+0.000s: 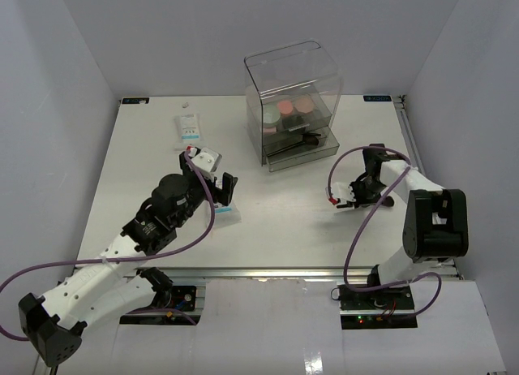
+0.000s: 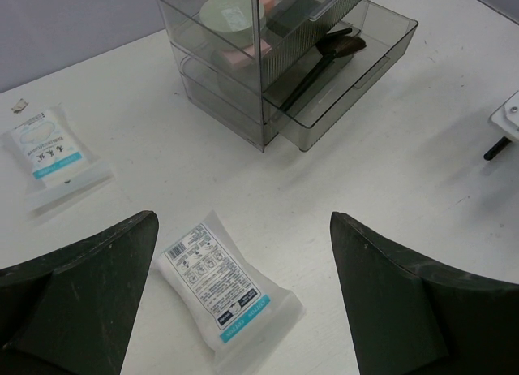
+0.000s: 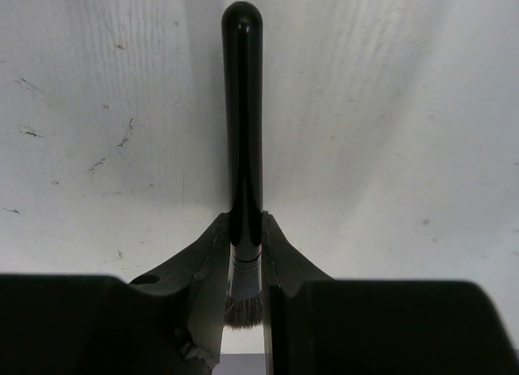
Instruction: Organize the makeup
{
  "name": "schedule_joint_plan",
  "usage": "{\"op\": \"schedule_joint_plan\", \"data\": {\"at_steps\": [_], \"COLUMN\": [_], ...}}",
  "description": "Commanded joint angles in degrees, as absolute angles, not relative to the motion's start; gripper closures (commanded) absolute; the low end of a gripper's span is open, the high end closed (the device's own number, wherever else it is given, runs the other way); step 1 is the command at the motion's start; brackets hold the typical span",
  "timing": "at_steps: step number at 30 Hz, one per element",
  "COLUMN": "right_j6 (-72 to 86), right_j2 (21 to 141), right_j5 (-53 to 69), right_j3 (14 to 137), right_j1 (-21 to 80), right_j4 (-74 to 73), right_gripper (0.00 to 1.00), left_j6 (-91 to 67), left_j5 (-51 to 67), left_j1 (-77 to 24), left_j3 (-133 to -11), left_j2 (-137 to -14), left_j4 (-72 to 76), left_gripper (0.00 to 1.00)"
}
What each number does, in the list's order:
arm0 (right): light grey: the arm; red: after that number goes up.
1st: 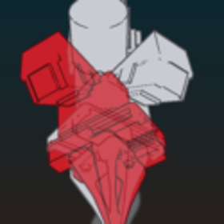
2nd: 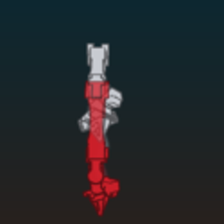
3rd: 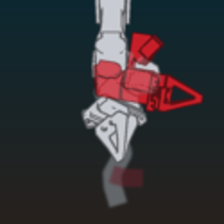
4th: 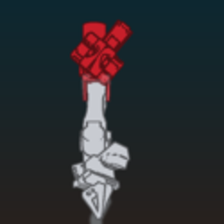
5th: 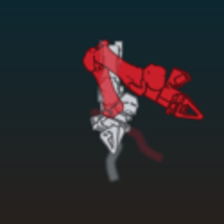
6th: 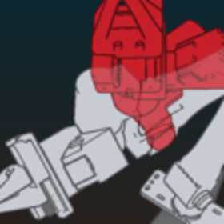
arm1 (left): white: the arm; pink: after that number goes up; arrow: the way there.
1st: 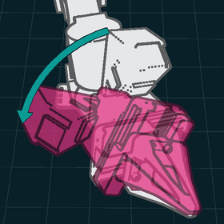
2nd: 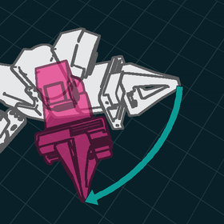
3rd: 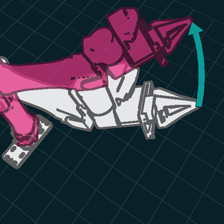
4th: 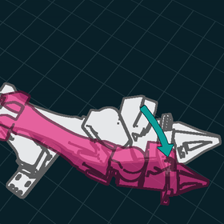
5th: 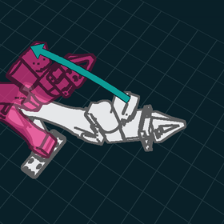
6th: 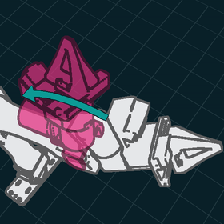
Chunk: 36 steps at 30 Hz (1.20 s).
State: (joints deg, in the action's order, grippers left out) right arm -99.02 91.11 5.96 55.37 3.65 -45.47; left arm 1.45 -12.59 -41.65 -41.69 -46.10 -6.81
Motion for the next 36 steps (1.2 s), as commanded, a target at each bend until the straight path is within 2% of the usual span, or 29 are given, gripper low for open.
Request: {"op": "schedule_joint_plan", "data": {"at_steps": [1,6,9,14,22,25,30,33,36], "right_j6": [-93.7,-86.6,-81.9,-75.9,-73.7,-75.0,-76.3,-76.9,-76.1], "right_j2": [82.2,78.7,80.6,87.8,101.1,104.6,106.9,107.2,107.3], "right_j5": [13.9,16.8,16.5,11.0,3.5,0.3,-3.9,-4.2,-4.1], "right_j3": [57.4,63.5,72.2,81.6,96.4,97.8,95.7,93.2,91.7], "right_j1": [7.0,13.7,19.0,25.9,31.2,32.5,32.6,32.2,31.4], "right_j4": [-48.6,-49.0,-48.0,-43.9,-39.2,-37.1,-31.9,-30.1,-28.9], "right_gripper": [0.92,0.92,0.92,0.92,0.92,0.91,0.81,0.71,0.53], "left_j6": [0.8,1.0,1.0,1.1,1.1,1.1,1.0,0.9,0.7], "left_j5": [-11.9,-12.7,-13.0,-13.1,-12.7,-12.1,-11.6,-11.3,-10.9], "left_j1": [-40.7,-40.1,-39.6,-39.0,-38.1,-37.4,-36.7,-36.5,-36.4], "left_j3": [-41.5,-41.1,-41.1,-40.9,-40.8,-40.9,-40.9,-40.9,-40.9], "left_j2": [-46.3,-46.4,-46.4,-45.6,-46.0,-46.3,-46.5,-46.8,-46.9], "left_j4": [-5.5,-5.4,-5.3,-5.1,-4.7,-4.8,-4.7,-4.7,-4.7], "left_gripper": [0.02,0.02,0.02,0.02,0.02,0.02,0.02,0.02,0.02]}}
